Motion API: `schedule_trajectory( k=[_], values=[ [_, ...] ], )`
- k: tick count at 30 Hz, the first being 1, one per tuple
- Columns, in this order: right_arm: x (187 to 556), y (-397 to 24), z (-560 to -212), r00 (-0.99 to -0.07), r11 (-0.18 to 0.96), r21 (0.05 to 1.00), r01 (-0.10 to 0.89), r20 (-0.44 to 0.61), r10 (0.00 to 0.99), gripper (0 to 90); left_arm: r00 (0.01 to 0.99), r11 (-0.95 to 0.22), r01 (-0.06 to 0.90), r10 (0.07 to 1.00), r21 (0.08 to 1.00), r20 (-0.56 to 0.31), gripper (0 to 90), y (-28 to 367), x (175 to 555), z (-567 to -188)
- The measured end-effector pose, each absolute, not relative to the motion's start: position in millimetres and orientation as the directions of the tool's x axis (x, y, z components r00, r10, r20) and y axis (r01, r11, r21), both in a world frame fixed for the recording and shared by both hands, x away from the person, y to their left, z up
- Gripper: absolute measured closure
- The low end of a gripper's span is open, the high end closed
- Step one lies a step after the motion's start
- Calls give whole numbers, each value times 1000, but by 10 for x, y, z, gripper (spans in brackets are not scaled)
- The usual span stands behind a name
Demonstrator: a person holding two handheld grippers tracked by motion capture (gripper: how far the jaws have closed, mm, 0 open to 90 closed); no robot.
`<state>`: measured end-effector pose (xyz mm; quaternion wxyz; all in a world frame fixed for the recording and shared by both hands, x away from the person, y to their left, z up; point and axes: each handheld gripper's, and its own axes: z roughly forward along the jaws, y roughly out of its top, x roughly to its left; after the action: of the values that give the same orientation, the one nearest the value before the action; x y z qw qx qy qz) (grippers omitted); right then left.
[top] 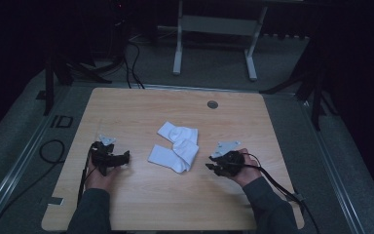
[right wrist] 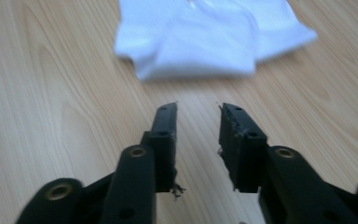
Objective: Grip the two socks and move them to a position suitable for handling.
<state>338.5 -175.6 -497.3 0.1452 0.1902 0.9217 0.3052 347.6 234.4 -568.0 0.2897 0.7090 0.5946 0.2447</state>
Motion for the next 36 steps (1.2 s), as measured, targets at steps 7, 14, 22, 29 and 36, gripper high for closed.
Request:
schedule_trajectory(
  k=[7,14,22,29,36],
  values=[
    [3450,-1412,-5026,-911,738,634,233,-124,394,883,172,-124,701,985,702,3,114,2342,3477,-5681],
    [3507,-1076,-5134,-924,743,636,210,-120,364,897,171,-123,700,985,703,2,114,2340,3477,-5682],
    [3610,-872,-5446,-927,766,593,248,-84,366,898,171,-123,700,985,703,2,114,2340,3477,-5682],
    [3499,-863,-5461,-954,785,587,196,-71,291,898,171,-124,701,985,702,3,114,2339,3476,-5680],
    [3427,-923,-5464,-965,784,591,189,-36,259,898,171,-124,701,985,702,3,115,2339,3476,-5680]
  ],
)
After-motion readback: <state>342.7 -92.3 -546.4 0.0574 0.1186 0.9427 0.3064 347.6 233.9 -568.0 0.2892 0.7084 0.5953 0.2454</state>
